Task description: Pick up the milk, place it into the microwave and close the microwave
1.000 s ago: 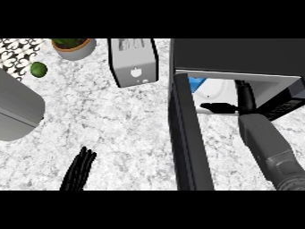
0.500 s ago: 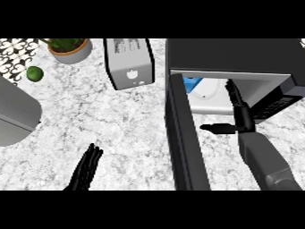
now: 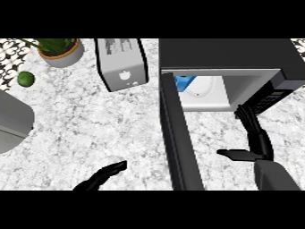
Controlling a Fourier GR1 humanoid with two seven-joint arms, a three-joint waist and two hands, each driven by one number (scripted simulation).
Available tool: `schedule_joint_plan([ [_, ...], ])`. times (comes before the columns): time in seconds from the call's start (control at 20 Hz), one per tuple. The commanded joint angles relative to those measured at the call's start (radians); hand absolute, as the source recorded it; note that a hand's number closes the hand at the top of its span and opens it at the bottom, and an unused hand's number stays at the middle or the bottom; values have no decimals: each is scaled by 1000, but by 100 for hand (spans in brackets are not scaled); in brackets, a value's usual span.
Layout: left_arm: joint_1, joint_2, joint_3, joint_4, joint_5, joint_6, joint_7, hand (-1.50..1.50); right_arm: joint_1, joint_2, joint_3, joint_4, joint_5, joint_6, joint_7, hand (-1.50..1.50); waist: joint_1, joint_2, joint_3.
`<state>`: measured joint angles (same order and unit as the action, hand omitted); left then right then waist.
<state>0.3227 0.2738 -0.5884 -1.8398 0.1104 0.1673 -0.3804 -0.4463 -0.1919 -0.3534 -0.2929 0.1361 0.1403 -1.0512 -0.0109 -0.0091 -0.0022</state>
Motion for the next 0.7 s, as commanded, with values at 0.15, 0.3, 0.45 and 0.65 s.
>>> schedule_joint_plan([
  [0.15, -72, -10, -28, 127, -106, 17, 29, 150, 156, -54, 2, -142, -75, 243, -71, -150, -21, 2, 1],
  [0.3, -114, 15, -37, 106, -128, -5, 104, 150, 228, -51, 24, -242, -101, 277, -49, -150, -29, -1, 0],
  [0.45, -169, 20, -101, 167, -220, -25, 126, 150, 280, -20, 52, -324, -116, 257, -27, -150, -31, 1, 0],
  [0.65, -244, -48, -173, 243, -307, -21, 173, 150, 364, -67, 64, -470, -171, 310, 36, -150, -32, 2, 0],
])
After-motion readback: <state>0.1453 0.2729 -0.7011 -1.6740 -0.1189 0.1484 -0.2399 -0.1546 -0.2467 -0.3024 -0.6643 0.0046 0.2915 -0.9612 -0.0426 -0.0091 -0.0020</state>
